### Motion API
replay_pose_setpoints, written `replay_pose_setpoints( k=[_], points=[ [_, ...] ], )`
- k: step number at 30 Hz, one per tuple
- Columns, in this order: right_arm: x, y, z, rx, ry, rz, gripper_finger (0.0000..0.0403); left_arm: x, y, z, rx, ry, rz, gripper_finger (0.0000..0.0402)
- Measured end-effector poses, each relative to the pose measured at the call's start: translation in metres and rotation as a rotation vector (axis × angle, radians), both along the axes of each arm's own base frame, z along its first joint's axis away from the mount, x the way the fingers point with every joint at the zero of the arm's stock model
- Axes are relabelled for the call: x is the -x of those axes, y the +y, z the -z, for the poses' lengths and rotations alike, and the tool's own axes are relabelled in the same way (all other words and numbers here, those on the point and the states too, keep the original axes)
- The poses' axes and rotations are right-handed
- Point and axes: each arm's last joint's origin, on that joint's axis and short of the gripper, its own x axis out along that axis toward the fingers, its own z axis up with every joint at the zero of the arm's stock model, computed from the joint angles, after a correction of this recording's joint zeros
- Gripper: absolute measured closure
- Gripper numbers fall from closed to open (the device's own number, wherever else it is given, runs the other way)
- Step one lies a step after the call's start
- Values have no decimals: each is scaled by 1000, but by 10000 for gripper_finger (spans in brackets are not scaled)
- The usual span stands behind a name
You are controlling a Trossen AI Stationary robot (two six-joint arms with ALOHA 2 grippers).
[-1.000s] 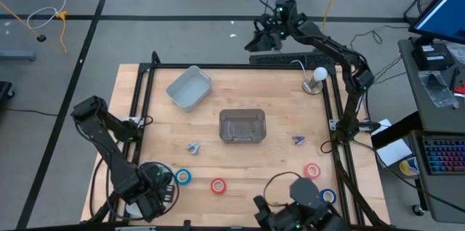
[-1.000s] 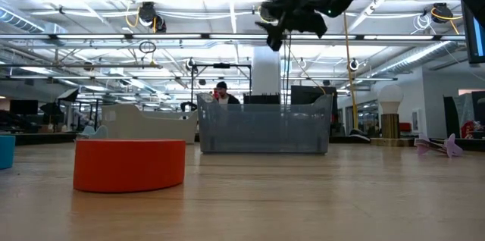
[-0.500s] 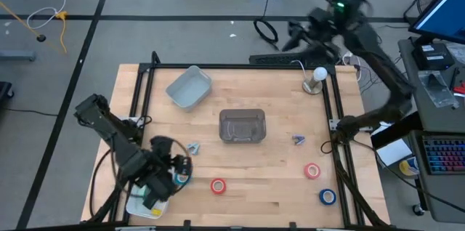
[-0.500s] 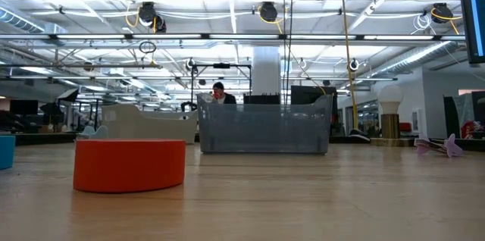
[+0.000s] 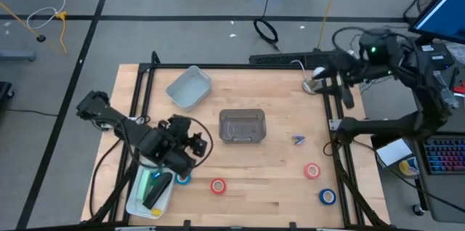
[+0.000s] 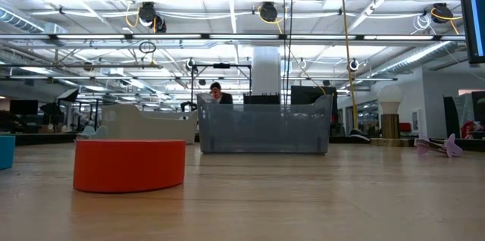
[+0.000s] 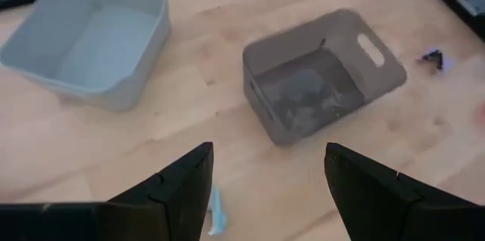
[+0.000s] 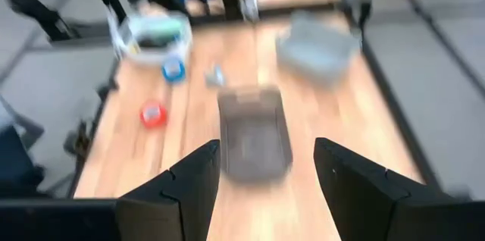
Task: Pick and place Stapler, Stapler remover, tape
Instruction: Put the pink tape into the grey bin
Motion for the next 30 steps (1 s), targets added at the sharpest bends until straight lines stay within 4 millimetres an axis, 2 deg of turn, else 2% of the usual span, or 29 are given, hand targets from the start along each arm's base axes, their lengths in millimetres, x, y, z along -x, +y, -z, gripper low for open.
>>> replay_pose_setpoints(
  k=[6, 14, 20, 25, 30],
  points=[
    [-2, 7, 26, -97, 236, 61, 195, -5, 10, -5, -13, 3, 42, 149],
    [-12, 10, 87, -234, 539, 80, 195, -9, 17, -3, 42, 120, 136, 149],
    [-7, 20, 130, -315, 674, 81, 195, -12, 18, -2, 69, 176, 234, 149],
    [2, 30, 158, -408, 752, 149, 195, -13, 24, -1, 32, 223, 273, 149],
    [3, 38, 183, -502, 804, 236, 195, -13, 35, 0, 0, 252, 295, 149]
  ],
)
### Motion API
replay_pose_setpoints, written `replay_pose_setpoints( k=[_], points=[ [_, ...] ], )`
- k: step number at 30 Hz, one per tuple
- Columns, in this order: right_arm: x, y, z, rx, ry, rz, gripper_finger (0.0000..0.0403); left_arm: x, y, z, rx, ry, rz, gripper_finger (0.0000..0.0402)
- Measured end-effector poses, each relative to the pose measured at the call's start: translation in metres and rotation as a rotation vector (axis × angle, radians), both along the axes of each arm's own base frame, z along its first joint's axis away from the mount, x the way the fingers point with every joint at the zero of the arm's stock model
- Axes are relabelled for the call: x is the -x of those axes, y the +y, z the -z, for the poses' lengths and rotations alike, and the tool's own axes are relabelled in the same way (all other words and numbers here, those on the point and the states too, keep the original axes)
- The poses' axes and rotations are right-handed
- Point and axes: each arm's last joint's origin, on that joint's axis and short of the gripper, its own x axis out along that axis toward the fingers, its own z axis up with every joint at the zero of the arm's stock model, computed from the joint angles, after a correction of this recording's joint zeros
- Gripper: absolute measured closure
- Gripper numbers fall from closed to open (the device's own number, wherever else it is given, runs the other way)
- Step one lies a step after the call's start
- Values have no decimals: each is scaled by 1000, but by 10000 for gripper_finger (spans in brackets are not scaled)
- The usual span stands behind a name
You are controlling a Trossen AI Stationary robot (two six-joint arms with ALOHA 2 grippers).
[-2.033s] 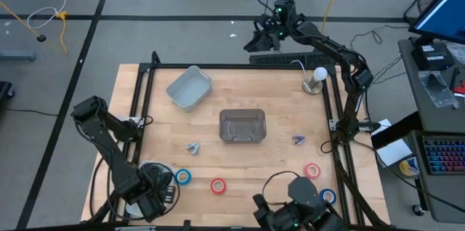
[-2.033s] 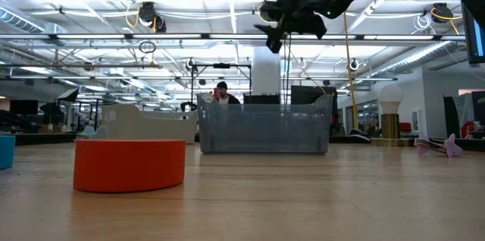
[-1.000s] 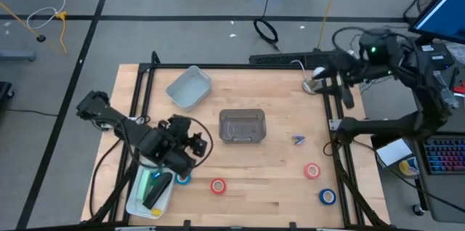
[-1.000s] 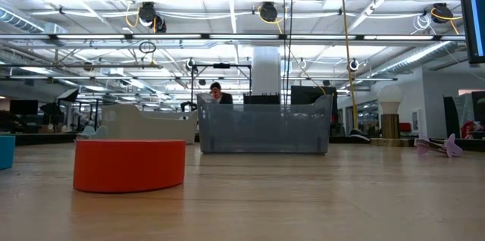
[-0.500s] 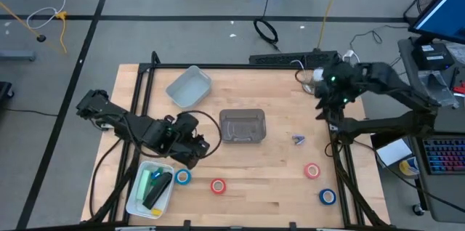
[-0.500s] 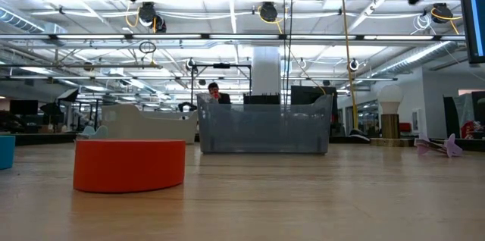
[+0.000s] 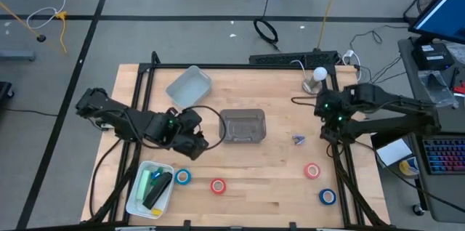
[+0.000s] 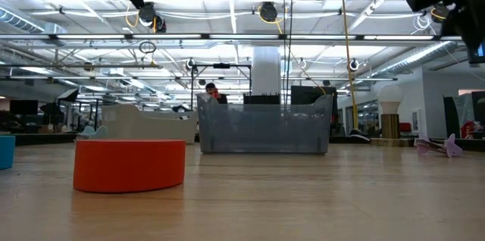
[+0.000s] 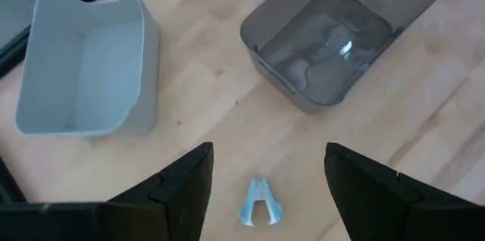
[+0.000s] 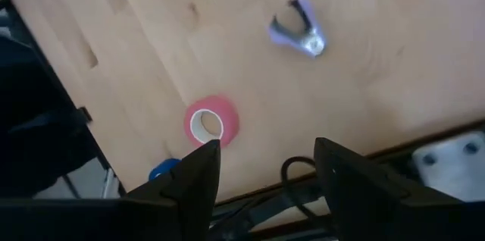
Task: Pick and place Stapler, Stapler remover, tape
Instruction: Put the pink tape into the grey bin
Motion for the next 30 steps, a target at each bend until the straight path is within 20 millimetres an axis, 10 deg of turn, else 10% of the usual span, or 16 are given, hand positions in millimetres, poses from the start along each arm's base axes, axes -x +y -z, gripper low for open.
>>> replay_pose_setpoints(
  k=[30],
  points=[
    [-16, 91, 125, -136, 293, 227, 195, 19, 93, 0, -43, -216, 94, 149]
  ],
)
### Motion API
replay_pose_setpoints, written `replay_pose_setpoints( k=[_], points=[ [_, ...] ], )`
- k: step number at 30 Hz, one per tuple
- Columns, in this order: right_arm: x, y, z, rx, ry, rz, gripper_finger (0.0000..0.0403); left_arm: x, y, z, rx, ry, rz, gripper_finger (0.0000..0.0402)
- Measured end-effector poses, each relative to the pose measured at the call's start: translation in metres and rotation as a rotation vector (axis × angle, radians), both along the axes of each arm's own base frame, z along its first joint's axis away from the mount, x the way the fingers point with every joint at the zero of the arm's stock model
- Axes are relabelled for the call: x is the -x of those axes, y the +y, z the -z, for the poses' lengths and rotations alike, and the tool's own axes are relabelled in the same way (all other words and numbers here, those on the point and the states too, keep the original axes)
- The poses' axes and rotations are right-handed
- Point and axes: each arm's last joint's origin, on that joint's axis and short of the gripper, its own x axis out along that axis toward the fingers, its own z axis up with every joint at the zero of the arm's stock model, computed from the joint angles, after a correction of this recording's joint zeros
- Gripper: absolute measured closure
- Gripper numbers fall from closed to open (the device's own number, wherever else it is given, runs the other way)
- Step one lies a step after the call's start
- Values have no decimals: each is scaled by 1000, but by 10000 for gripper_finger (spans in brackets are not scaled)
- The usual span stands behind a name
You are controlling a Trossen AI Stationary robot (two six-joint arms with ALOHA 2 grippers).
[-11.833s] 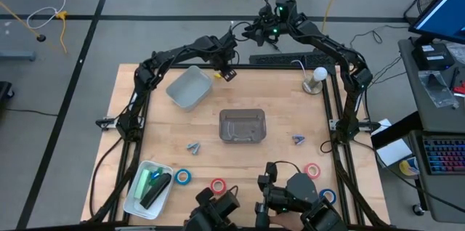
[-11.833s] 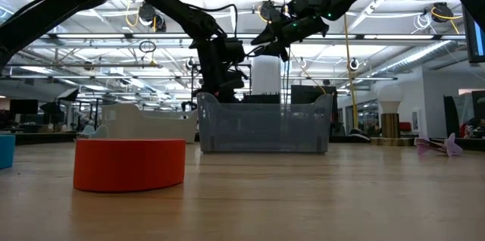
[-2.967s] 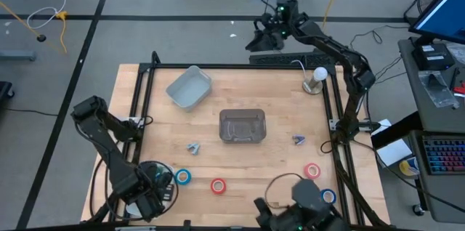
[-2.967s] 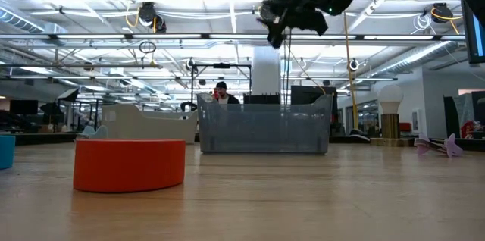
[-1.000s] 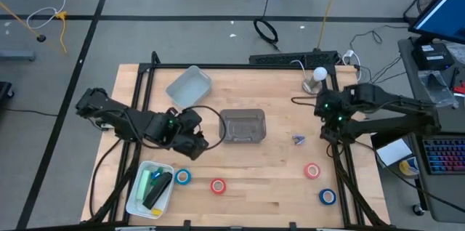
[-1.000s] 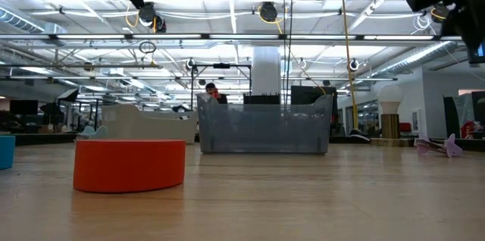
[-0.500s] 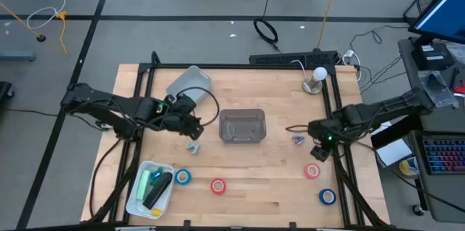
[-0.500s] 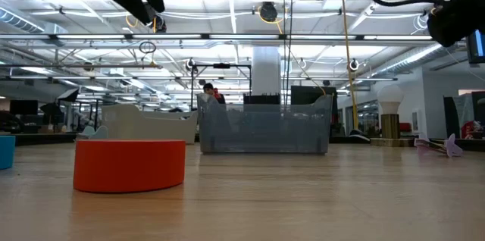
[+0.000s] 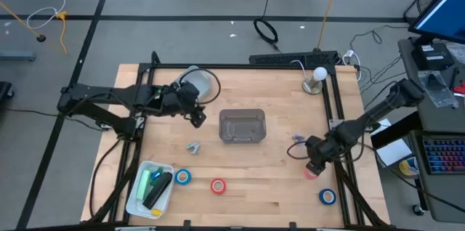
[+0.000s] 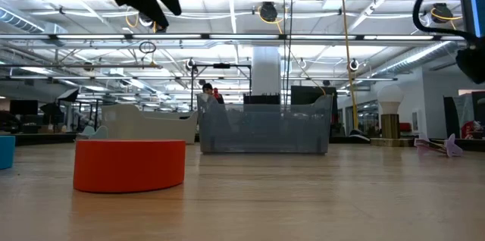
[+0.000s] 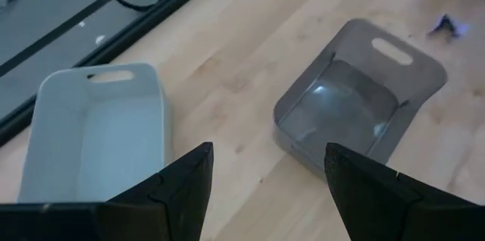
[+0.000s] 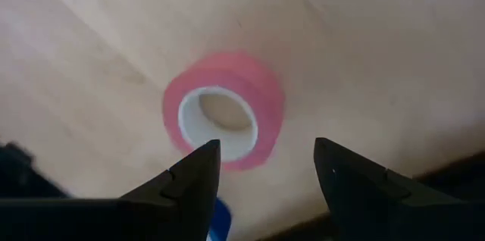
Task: Pick and place Stapler, Stapler remover, tape
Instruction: Put the pink tape into the grey bin
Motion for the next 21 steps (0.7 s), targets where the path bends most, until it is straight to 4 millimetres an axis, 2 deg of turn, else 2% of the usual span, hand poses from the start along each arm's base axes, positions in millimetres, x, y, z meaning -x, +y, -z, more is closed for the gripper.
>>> replay_pose_setpoints(
  k=[5, 17, 21],
  points=[
    [-5, 6, 8, 5, -36, 20, 195, -3, 9, -1, 27, -13, 31, 149],
    [1, 11, 30, 61, 78, 34, 196, -2, 16, -1, 32, -4, 29, 149],
    [0, 12, 32, 75, 95, 35, 218, -2, 16, -1, 33, -4, 30, 149]
  ],
)
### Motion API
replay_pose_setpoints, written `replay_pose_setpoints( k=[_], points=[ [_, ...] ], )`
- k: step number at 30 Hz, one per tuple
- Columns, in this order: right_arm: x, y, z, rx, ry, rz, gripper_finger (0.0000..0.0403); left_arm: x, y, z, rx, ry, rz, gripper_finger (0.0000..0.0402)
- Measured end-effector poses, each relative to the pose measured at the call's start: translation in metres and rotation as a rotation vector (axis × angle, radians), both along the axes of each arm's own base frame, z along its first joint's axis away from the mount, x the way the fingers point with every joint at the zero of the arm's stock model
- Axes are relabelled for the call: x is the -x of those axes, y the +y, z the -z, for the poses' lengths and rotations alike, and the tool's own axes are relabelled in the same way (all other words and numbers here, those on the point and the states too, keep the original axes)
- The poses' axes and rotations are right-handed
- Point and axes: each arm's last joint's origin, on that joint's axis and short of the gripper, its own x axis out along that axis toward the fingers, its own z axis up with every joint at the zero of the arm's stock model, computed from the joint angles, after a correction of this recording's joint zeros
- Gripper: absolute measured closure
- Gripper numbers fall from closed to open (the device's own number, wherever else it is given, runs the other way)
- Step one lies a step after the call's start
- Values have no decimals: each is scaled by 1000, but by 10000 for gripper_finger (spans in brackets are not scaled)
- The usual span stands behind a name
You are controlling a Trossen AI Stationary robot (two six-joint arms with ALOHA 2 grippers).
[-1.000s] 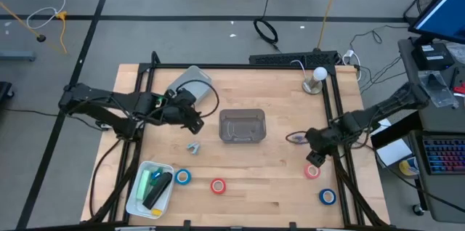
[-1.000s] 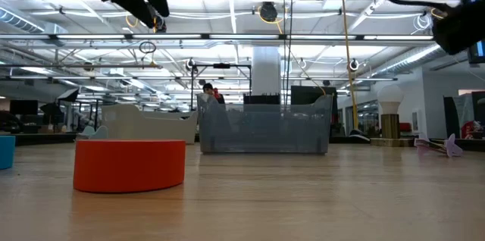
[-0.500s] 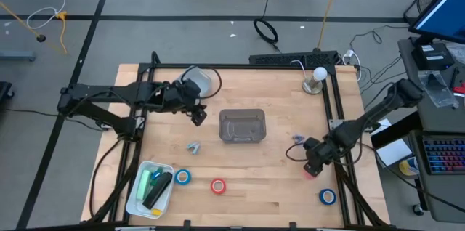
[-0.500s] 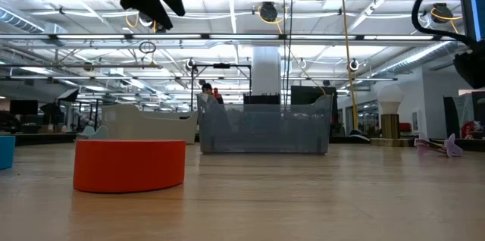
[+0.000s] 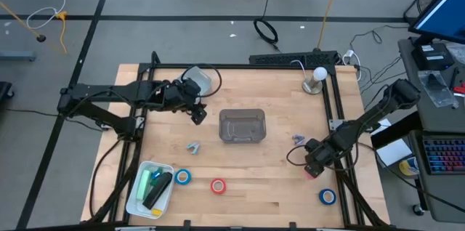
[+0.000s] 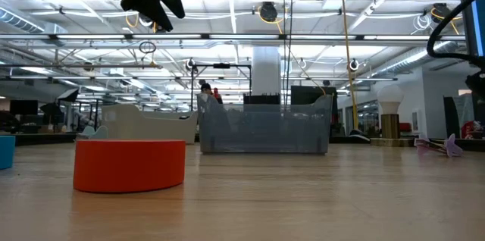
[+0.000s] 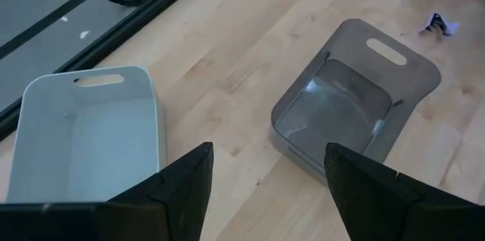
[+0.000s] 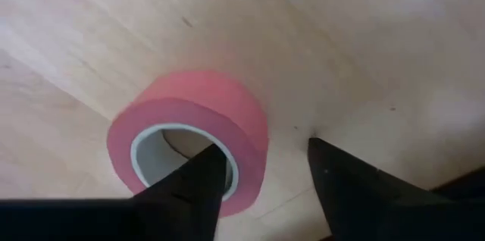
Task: Pick and place Stapler, Stapler remover, tape
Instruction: Put the pink tape into the grey bin
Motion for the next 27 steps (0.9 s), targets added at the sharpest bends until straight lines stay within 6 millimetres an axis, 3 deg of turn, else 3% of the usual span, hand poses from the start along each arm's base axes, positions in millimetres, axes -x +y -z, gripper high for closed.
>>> replay_pose_setpoints(
  k=[9, 14, 20, 27],
  points=[
    [2, -1, 1, 15, 23, -4, 368, -1, -1, 0, 15, -8, 12, 149],
    [-3, 2, -6, -49, -91, -45, 372, -5, -3, -3, 72, -65, 71, 149],
    [-24, 7, -34, -140, -523, -22, 371, -15, -7, -10, 143, -172, 206, 149],
    [-42, -11, -68, -81, -942, 101, 371, -26, -10, -24, 124, -338, 341, 149]
  ],
)
